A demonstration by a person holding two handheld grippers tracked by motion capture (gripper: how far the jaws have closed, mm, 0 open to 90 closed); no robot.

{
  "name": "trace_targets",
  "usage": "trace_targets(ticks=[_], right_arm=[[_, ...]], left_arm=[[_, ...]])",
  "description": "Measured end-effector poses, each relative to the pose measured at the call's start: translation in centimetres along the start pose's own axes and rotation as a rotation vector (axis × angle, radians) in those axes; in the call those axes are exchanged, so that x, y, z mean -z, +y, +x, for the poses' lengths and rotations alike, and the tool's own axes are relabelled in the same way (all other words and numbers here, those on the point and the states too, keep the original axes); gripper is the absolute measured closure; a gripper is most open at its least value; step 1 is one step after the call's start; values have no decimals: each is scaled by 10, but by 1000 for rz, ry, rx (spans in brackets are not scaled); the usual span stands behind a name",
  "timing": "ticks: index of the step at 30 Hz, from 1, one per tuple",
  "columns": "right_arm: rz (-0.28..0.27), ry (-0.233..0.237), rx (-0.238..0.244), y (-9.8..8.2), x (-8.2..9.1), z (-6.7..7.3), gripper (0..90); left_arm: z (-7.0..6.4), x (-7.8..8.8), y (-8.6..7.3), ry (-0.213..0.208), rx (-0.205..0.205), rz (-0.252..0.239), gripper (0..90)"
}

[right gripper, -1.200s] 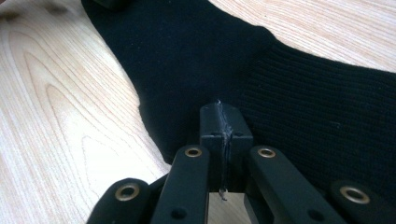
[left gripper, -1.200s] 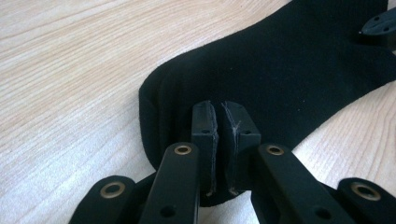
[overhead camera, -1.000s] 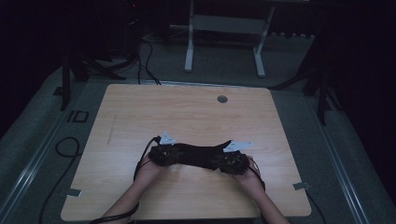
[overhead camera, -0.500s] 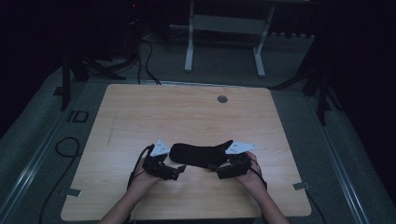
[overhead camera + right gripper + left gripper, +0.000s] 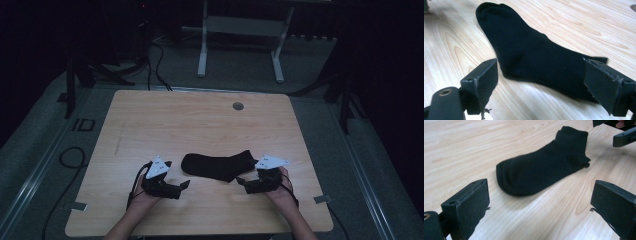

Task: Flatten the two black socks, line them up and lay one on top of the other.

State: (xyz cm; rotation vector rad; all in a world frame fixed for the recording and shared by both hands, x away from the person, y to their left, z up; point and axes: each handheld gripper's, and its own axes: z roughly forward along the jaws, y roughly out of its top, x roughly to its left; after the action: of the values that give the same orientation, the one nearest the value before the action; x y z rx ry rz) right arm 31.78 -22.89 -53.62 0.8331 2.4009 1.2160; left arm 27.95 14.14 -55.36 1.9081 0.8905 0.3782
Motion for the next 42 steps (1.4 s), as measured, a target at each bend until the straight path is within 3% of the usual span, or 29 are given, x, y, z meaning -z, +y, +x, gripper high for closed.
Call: trace_targets(ticks=[3,11,22,31,32,37,42], right_arm=[[-10,-21,-27,-13,11,-11,123],[-17,-75,-99,-39,31,-27,121],[-28,-171,-192,-70,64,-46,119],[-22,-232,-228,-83,78,-53,126],[-18,-255,-247,-88,82,-55,128],[-46,-243,-288,-91,91,-56,128],[-55,-255,-297,-98,100,-52,128]], left_arm=[[2,7,-8,17,-15,21,24],[9,23,-23,44,7,43,25],[19,56,-41,82,59,6,24],[23,76,-52,92,92,-23,25],[23,78,-53,96,91,-26,24],[26,87,-59,130,75,-24,25],[30,99,-66,141,124,-51,25]])
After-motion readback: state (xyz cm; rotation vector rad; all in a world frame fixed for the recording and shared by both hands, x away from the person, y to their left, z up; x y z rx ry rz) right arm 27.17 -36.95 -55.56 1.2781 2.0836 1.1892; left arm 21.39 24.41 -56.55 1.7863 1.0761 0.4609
